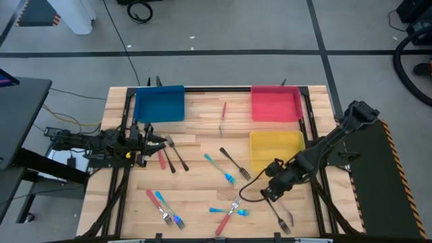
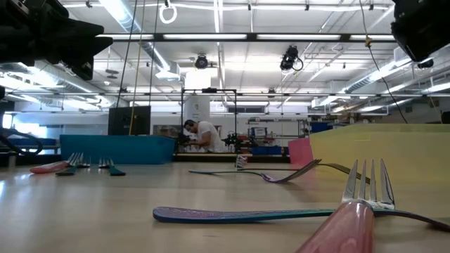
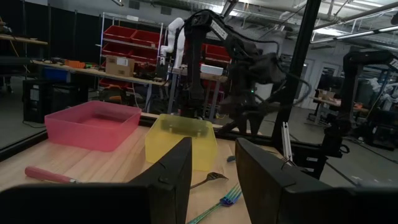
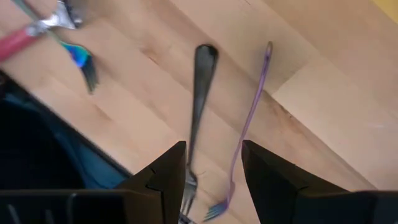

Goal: Sort silverware by color (type)
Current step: Put the bottom right blue fork into the yellow bin

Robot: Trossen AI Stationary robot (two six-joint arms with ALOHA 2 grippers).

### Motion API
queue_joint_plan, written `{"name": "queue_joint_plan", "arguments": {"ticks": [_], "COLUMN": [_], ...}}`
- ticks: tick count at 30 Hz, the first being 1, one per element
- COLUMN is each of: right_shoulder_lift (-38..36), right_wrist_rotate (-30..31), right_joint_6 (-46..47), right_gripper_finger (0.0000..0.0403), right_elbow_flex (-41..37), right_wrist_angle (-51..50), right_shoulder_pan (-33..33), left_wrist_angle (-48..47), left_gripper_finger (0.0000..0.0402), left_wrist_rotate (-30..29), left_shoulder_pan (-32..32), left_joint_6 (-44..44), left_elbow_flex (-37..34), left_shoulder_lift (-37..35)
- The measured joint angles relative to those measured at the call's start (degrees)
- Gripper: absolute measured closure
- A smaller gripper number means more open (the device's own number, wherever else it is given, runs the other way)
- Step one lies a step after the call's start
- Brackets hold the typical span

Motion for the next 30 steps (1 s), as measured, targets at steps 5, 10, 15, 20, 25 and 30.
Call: {"name": "queue_joint_plan", "arguments": {"ticks": [5, 10, 15, 20, 25, 30], "right_shoulder_lift": [3.2, 6.6, 9.5, 11.7, 14.6, 17.4], "right_wrist_rotate": [-0.1, -0.7, -1.7, -1.3, -1.2, -1.3], "right_joint_6": [2.9, 4.1, 5.6, 5.8, 6.0, 6.0], "right_gripper_finger": [0.0239, 0.0239, 0.0239, 0.0239, 0.0239, 0.0239], "right_elbow_flex": [0.0, 0.0, 0.0, 0.0, 0.0, 0.1], "right_wrist_angle": [0.2, 0.7, 1.2, 2.2, 3.4, 3.4], "right_shoulder_pan": [0.8, 1.5, 2.3, 2.7, 2.7, 2.7], "left_wrist_angle": [0.0, 0.0, 0.0, 0.0, 0.0, 0.0], "left_gripper_finger": [0.0278, 0.0278, 0.0278, 0.0278, 0.0278, 0.0278], "left_wrist_rotate": [0.0, 0.0, 0.0, 0.0, 0.0, 0.0], "left_shoulder_pan": [0.0, 0.0, 0.0, 0.0, 0.0, 0.0], "left_joint_6": [0.0, 0.0, 0.0, 0.0, 0.0, 0.0], "left_elbow_flex": [0.0, 0.0, 0.0, 0.0, 0.0, 0.0], "left_shoulder_lift": [0.0, 0.0, 0.0, 0.0, 0.0, 0.0]}}
